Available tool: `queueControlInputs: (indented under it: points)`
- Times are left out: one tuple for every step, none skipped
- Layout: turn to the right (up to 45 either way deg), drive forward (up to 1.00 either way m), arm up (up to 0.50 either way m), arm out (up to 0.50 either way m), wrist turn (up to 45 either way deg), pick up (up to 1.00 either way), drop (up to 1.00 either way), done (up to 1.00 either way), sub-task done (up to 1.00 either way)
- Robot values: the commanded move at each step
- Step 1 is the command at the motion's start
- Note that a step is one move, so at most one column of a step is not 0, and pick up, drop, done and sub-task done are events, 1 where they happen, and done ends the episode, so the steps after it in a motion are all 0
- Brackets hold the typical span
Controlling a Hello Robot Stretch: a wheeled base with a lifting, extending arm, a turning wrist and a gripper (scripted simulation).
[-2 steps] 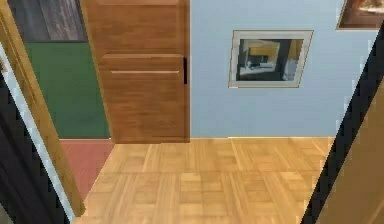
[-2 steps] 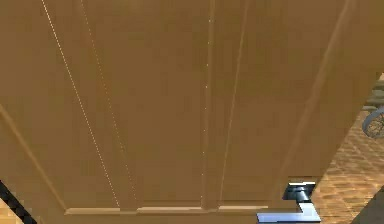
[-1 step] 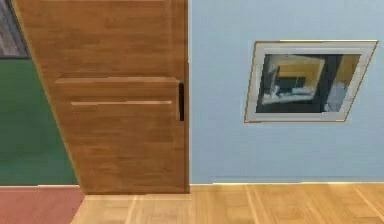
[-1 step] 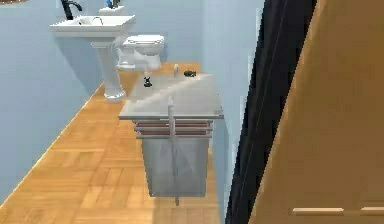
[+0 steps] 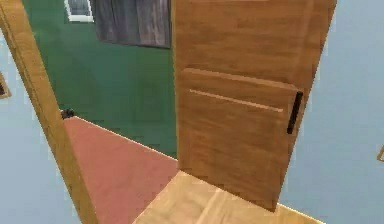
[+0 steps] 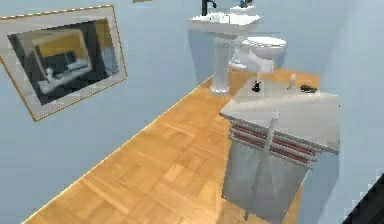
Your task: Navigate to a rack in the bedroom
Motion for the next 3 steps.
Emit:
queueControlInputs:
  points:
    - [0.0, 1.00, 0.00, 0.00, 0.0, 0.00, 0.00, 0.00, 0.00]
    - [-30.0, 0.00, 0.00, 0.00, 0.0, 0.00, 0.00, 0.00, 0.00]
    - [0.0, 0.10, 0.00, 0.00, 0.0, 0.00, 0.00, 0.00, 0.00]
